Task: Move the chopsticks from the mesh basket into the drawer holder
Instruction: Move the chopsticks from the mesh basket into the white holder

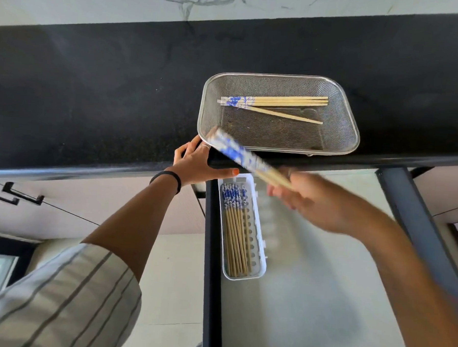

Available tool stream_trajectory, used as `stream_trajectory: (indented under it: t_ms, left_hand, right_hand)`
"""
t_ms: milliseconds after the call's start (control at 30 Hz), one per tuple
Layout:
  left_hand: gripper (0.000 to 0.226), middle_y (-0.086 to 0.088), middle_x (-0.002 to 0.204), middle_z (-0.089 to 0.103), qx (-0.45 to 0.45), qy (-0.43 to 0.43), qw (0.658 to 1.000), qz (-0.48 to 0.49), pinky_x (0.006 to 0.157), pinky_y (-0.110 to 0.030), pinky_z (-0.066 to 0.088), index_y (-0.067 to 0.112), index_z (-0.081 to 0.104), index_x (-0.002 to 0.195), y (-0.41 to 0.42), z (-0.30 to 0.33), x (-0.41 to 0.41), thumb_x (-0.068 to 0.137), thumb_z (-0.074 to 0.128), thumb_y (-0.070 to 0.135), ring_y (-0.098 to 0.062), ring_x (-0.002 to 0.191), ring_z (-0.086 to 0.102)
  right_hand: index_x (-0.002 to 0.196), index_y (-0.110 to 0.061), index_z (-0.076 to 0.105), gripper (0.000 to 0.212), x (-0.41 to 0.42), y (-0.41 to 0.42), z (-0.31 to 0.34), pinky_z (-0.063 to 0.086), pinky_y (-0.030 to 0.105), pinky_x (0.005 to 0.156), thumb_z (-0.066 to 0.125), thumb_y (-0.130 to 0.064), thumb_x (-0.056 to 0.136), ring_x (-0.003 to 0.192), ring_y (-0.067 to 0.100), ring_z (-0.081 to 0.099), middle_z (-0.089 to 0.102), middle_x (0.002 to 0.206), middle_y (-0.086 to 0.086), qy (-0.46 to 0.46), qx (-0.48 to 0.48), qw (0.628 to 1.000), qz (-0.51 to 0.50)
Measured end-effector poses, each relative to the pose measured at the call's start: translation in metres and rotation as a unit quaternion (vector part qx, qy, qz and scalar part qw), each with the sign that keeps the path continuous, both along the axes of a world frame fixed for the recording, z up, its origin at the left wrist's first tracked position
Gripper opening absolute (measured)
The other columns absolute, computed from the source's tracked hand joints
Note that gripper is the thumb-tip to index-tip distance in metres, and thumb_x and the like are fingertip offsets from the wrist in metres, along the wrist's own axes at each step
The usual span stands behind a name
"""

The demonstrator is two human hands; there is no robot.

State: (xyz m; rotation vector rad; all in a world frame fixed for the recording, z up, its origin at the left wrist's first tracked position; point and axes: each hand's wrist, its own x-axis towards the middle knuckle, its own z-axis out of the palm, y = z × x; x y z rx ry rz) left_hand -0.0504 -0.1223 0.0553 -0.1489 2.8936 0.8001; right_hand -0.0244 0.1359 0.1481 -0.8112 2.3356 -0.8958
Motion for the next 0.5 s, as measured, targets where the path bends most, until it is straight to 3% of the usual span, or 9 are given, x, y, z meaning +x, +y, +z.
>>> stream_trajectory:
  t_ms: [100,300,367,500]
  left_hand:
    - [0.104,0.009,0.153,0.011,0.005,-0.018,1.0,0.01,0.105,-0.025,-0.006,0.046,0.002,0.143,-0.001,0.0,-0.001,0.062,0.06,0.075,-0.007,0.137,0.002]
    - [0.1,0.007,0.154,0.008,0.002,-0.03,1.0,0.006,0.106,-0.028,-0.005,0.045,-0.004,0.143,0.0,0.002,0.0,0.067,0.051,0.078,-0.01,0.139,0.0]
    - [0.099,0.008,0.154,0.008,0.007,-0.037,0.999,0.01,0.106,-0.029,-0.005,0.045,-0.003,0.143,0.0,0.002,-0.001,0.067,0.051,0.078,-0.01,0.138,-0.001]
    - [0.099,0.005,0.155,0.008,-0.006,-0.038,0.999,0.016,0.109,-0.032,-0.004,0.043,0.0,0.144,-0.001,-0.001,-0.002,0.067,0.05,0.078,-0.014,0.139,0.0]
  right_hand:
    - [0.081,-0.029,0.05,0.017,0.03,0.008,-0.035,0.04,0.036,0.061,0.044,-0.028,0.098,0.062,0.017,0.047,0.05,0.067,-0.003,-0.097,0.046,0.994,0.008]
    - [0.086,-0.016,0.038,0.015,0.062,-0.007,-0.119,0.039,0.032,0.064,0.039,-0.024,0.099,0.07,0.023,0.046,0.05,0.082,0.007,-0.12,0.188,0.971,-0.082]
    - [0.093,-0.012,0.044,0.01,0.066,-0.02,-0.13,0.044,0.035,0.067,0.038,-0.02,0.098,0.076,0.029,0.055,0.056,0.09,0.013,-0.113,0.192,0.966,-0.128]
    - [0.118,-0.005,0.045,0.026,0.075,-0.051,-0.144,0.05,0.037,0.08,0.039,-0.007,0.093,0.103,0.034,0.064,0.063,0.116,0.016,-0.088,0.176,0.962,-0.192]
